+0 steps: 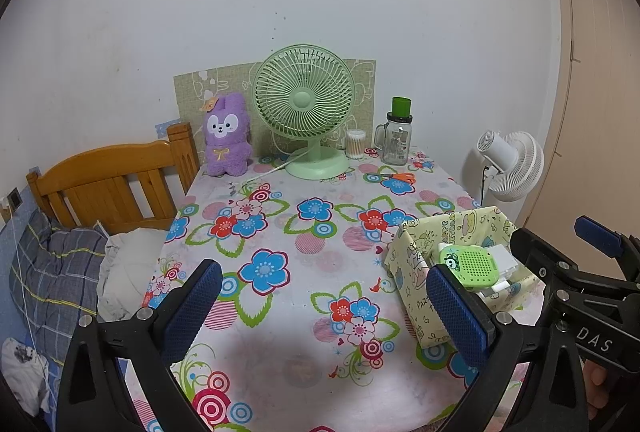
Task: Organize rigid objects
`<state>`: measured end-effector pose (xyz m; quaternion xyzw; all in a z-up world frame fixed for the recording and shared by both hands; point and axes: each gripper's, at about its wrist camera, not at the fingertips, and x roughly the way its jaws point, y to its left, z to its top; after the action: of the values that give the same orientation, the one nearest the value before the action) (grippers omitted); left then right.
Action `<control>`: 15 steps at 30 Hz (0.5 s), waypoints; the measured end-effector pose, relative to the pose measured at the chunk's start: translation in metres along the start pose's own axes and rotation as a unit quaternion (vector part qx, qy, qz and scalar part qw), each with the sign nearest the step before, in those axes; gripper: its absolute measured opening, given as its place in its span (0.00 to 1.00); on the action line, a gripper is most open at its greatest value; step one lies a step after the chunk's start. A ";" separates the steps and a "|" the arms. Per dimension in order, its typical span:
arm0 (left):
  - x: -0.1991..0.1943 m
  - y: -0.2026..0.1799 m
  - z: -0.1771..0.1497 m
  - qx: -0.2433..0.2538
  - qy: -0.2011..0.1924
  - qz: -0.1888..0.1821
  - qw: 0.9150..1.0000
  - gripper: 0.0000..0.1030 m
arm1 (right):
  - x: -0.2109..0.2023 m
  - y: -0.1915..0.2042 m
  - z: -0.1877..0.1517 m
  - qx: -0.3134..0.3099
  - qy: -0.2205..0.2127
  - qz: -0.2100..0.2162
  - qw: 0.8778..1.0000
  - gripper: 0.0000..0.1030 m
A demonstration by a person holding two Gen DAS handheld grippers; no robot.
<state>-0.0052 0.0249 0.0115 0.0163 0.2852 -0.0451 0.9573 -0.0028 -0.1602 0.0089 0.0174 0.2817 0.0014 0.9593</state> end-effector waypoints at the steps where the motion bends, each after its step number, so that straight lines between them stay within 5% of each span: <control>1: 0.000 0.000 0.000 0.000 0.000 0.000 1.000 1.00 | 0.000 0.000 0.000 0.000 0.000 0.000 1.000 0.96; 15: 0.002 0.000 0.001 0.000 0.001 -0.003 1.000 1.00 | -0.001 0.000 0.000 -0.001 -0.002 -0.002 1.000 0.96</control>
<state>-0.0024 0.0251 0.0114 0.0155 0.2864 -0.0476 0.9568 -0.0035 -0.1604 0.0089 0.0161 0.2802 -0.0008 0.9598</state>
